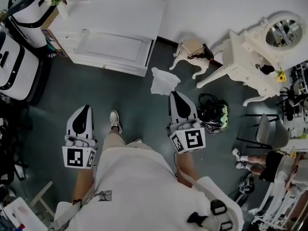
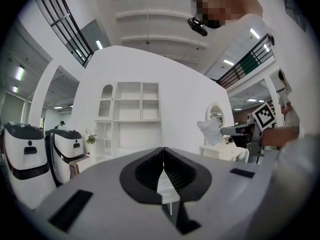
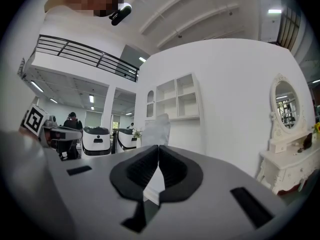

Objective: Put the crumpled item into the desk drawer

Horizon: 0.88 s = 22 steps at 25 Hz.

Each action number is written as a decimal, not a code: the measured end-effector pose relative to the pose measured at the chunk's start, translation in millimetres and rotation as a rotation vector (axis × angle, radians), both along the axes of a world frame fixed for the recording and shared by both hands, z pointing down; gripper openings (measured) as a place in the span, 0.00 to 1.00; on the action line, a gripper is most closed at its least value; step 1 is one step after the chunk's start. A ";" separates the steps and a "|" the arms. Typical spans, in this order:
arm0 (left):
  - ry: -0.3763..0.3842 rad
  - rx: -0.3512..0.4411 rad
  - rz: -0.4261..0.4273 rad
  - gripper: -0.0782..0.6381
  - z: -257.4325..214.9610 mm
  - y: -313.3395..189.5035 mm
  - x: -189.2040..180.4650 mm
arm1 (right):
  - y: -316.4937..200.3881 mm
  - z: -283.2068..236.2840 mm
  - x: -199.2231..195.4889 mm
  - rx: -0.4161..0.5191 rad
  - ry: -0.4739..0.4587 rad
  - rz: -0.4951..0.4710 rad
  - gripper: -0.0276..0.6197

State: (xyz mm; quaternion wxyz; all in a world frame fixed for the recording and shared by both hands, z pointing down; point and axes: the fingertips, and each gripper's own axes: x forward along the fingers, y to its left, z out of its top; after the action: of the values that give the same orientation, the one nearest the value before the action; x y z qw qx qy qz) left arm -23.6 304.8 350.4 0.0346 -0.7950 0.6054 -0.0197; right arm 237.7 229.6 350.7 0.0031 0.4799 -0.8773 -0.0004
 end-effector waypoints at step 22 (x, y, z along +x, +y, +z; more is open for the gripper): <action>0.075 -0.014 0.162 0.13 10.9 -259.1 -91.3 | -212.2 2.7 -113.0 -0.084 0.070 0.055 0.07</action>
State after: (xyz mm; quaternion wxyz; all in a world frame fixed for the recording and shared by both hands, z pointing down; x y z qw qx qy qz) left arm -114.8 45.7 361.3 0.0077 -0.8418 0.5397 0.0084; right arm 124.7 17.4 353.4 0.0541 0.5029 -0.8624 0.0196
